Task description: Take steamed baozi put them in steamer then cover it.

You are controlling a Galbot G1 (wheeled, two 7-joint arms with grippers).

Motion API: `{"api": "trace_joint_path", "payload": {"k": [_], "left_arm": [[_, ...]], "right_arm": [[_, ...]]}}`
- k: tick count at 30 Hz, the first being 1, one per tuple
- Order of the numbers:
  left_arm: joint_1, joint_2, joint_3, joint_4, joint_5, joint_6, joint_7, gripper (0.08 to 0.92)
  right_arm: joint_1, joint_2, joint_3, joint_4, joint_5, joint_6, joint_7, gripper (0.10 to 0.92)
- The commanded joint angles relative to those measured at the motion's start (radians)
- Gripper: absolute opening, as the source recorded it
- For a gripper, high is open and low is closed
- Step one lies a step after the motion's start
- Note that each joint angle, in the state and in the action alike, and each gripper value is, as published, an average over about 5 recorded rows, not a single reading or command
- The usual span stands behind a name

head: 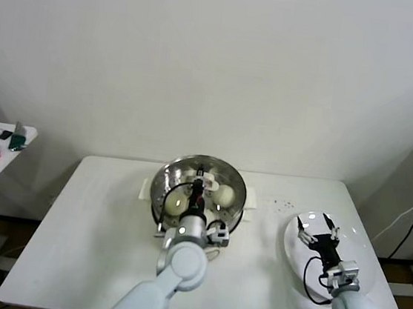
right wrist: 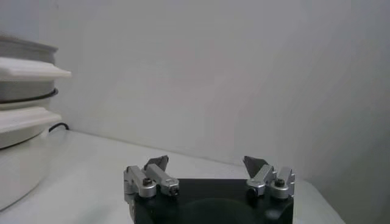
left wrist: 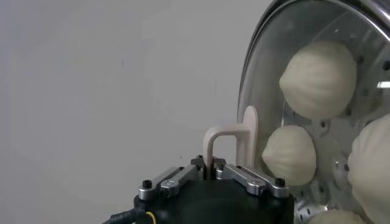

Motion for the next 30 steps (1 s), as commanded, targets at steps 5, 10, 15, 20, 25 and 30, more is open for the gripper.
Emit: {"api": "trace_joint_path", "payload": {"k": [5,10,15,20,25,30], "left_arm": [[0.025,0.025,-0.007,-0.042,-0.013,0.050,0.020,0.193],[0.030,0.055,-0.008,-0.106,-0.043,0.050,0.020,0.333],[0.044,0.091,-0.010,-0.200,-0.108,0.050,0.016,0.480],[0.080,0.121,-0.010,-0.295,-0.179,0.050,0.002,0.620],[0.133,0.155,-0.026,-0.387,-0.243,0.050,-0.013,0.764],[0.207,0.216,-0.060,-0.471,-0.337,0.050,-0.063,0.820]], "right_arm": [[-0.003,0.001,0.011,0.013,0.009,-0.019,-0.002,0.823],[-0.006,0.000,0.013,0.034,0.031,-0.060,0.006,0.823],[-0.007,-0.002,0.013,0.056,0.039,-0.116,0.015,0.823],[-0.005,-0.001,0.018,0.061,0.043,-0.147,0.012,0.823],[-0.005,-0.001,0.021,0.066,0.072,-0.163,0.021,0.823],[-0.005,-0.004,0.019,0.069,0.063,-0.176,0.021,0.823]]}}
